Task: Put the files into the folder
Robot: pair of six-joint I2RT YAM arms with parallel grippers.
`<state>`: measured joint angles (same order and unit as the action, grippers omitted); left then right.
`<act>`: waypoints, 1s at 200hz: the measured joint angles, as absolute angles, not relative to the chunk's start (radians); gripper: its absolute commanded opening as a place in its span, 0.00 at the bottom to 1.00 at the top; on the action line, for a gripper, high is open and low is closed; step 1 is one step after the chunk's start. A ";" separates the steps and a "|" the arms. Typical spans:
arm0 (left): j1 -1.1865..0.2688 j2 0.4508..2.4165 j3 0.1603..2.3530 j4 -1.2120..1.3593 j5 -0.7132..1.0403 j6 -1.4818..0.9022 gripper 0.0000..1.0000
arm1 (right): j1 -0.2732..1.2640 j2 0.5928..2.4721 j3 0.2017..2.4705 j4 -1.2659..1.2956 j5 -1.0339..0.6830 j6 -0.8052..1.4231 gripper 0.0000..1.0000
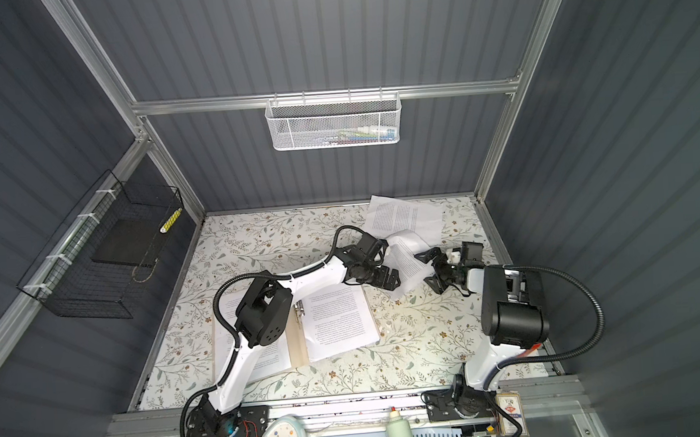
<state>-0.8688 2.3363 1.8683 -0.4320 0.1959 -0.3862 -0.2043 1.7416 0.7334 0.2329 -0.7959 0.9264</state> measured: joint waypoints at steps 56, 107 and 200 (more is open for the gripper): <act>-0.869 2.336 1.868 -0.432 0.202 -0.386 1.00 | -0.181 1.708 0.644 0.342 -0.833 0.991 0.99; -0.869 2.336 1.868 -0.432 0.203 -0.386 1.00 | -0.159 1.646 0.548 0.389 -0.847 1.023 0.99; -0.869 2.340 1.873 -0.432 0.210 -0.386 1.00 | -0.112 1.538 0.430 0.405 -0.853 1.093 0.99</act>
